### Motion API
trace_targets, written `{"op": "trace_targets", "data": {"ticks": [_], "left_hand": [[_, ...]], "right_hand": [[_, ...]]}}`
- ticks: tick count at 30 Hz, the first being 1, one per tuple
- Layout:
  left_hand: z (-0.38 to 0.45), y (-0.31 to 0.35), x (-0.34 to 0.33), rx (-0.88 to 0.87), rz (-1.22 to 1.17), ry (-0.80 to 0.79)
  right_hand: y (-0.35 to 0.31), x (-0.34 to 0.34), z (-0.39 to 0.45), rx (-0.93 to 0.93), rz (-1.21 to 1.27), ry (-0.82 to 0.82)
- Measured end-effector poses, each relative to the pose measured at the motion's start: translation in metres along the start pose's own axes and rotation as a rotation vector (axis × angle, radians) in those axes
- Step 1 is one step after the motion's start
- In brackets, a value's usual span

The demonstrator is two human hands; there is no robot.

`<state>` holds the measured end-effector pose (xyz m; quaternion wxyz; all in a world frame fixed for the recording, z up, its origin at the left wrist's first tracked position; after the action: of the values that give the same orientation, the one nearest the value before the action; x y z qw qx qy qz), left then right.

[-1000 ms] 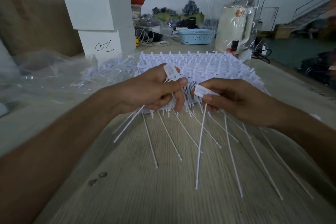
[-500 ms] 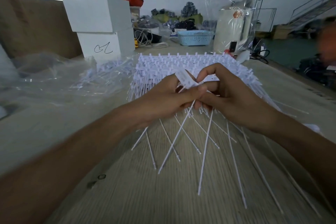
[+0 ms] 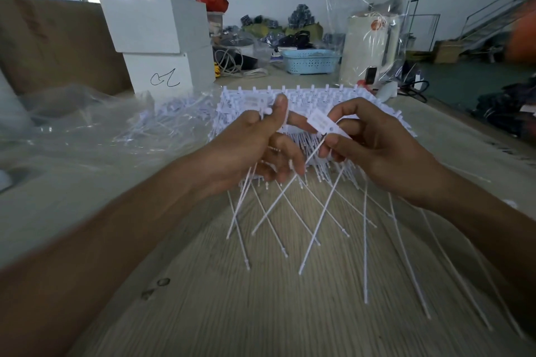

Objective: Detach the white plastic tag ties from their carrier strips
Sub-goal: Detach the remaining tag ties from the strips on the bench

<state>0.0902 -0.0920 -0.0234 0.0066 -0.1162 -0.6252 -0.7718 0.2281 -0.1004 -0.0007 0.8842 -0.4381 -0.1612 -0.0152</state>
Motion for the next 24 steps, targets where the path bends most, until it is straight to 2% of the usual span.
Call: {"op": "trace_targets", "data": {"ticks": [3, 6, 12, 17, 24], "left_hand": [[0.005, -0.004, 0.014, 0.021, 0.039, 0.113], [0.005, -0.003, 0.013, 0.018, 0.037, 0.135], [-0.004, 0.009, -0.015, -0.100, -0.141, -0.058], [-0.002, 0.006, -0.021, -0.008, -0.436, -0.060], [-0.003, 0.014, -0.008, -0.123, -0.243, 0.025]], "right_hand": [[-0.003, -0.001, -0.001, 0.027, -0.051, -0.003], [-0.006, -0.006, -0.001, 0.034, -0.065, -0.028], [-0.012, -0.013, -0.003, 0.014, 0.096, -0.014], [-0.014, -0.009, -0.002, -0.007, 0.161, 0.009], [-0.011, 0.007, 0.000, -0.007, 0.091, 0.097]]}}
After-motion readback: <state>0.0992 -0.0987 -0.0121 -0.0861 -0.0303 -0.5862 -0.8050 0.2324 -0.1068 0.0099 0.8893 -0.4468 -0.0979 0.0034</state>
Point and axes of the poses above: each hand's wrist, its own z-axis towards the middle knuckle, its own x-axis out of the back of the hand, y = z × x, the point moved 10 cm from there along z, towards the middle knuckle, and after that the axes turned 11 degrees about y, right-handed, at the moved point
